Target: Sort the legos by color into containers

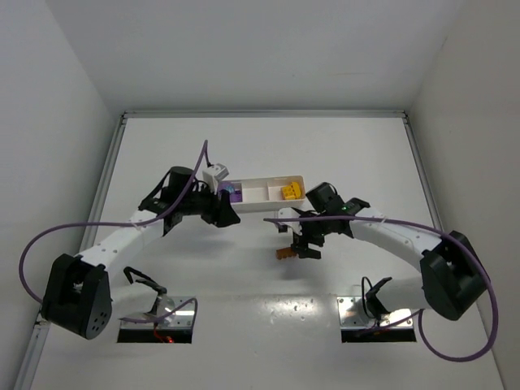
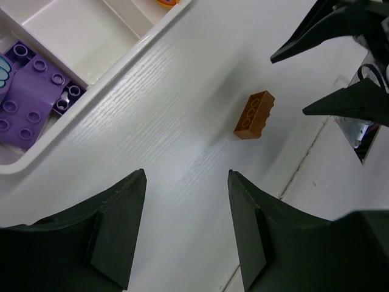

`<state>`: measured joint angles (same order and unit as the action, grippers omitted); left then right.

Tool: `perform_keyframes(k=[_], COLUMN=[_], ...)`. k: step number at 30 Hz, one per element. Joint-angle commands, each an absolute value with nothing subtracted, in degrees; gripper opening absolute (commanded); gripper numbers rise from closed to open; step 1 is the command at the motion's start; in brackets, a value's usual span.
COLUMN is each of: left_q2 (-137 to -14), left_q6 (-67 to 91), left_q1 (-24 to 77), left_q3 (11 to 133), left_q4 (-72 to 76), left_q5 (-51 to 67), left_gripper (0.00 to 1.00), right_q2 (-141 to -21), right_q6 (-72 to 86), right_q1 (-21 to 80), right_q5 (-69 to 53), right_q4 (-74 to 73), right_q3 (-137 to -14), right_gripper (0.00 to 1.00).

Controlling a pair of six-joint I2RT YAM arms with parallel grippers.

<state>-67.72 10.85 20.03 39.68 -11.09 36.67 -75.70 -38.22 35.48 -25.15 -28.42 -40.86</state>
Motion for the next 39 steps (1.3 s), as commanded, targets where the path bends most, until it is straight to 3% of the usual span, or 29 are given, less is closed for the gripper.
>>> perform_keyframes(k=[1,9,14,20,23,24,31,39], left_q2=[-69.2,-72.6,-74.4,-75.0,-75.0,-75.0,-75.0,-72.0], left_q6=[9.5,10.0,10.0,10.5,10.5,10.5,11.1,18.6], left_q1=[20.6,20.0,20.0,20.0,20.0,19.4,19.4,17.0], left_q3=[43.5,45.4,46.6,47.1,47.1,47.1,46.6,40.7], left_q4=[-11.4,-11.4,-11.4,-11.4,-11.4,-11.4,-11.4,-3.2], left_q5=[37.9,39.1,39.1,39.1,39.1,39.1,39.1,56.4], left_gripper=[0.62,0.62,0.62,0.62,0.62,0.62,0.62,0.62], right_q2=[-78.1,-81.2,-83.5,-86.6,-87.9,-88.5,-92.7,-84.3], right_q6=[-45.5,-46.8,-46.8,-46.8,-46.8,-46.1,-45.0,-28.7], right_q1=[36.3,38.4,39.6,42.4,43.6,44.1,44.7,42.7], right_q5=[-30.2,-29.1,-27.3,-24.4,-23.1,-22.3,-18.6,-22.2], right_q4=[-27.2,-23.0,-23.0,-25.0,-25.0,-25.5,-26.9,-22.9], right_q3=[-43.0,-42.3,-43.5,-45.3,-45.8,-45.8,-46.8,-48.3], right_gripper=[0.79,0.79,0.66,0.62,0.50,0.41,0.02,0.00])
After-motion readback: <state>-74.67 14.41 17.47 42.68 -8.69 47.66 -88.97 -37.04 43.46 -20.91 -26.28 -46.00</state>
